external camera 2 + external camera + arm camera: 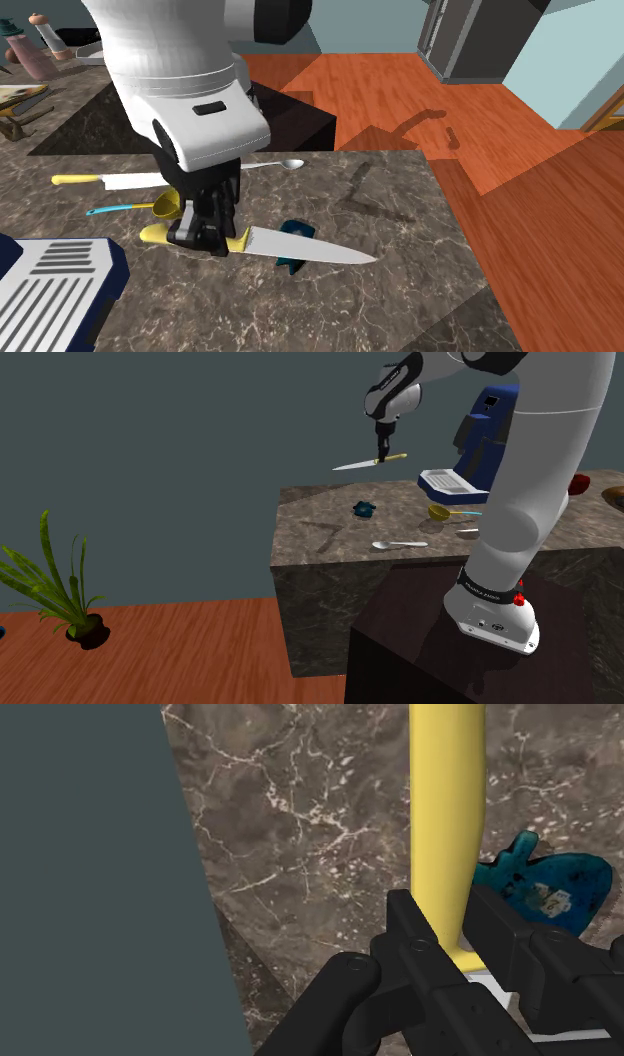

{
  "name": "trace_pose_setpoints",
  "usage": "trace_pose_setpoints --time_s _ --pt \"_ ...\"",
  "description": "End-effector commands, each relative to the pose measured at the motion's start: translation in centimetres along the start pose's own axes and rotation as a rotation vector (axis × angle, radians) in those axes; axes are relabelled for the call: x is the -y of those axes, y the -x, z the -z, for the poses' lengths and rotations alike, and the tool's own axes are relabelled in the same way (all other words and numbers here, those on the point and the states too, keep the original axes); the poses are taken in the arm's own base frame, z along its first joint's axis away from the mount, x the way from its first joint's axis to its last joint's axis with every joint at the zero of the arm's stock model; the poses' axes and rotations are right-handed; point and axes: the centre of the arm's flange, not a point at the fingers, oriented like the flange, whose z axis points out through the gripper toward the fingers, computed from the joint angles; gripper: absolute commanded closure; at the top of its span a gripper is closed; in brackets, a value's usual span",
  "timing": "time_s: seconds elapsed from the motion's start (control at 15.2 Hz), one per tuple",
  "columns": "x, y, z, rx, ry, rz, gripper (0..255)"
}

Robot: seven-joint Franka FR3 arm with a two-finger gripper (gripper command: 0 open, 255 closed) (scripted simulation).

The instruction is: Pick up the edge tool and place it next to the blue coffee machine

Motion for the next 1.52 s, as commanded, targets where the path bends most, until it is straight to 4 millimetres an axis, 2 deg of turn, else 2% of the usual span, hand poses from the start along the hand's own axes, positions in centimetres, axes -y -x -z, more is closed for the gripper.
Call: trace_pose_setpoints --time_s 0.0,1.45 --pt "-0.3 0.1 0.9 0.0 0.0 0.0 255" --pt "-2.3 0.6 12.4 0.0 0.0 0.0 255"
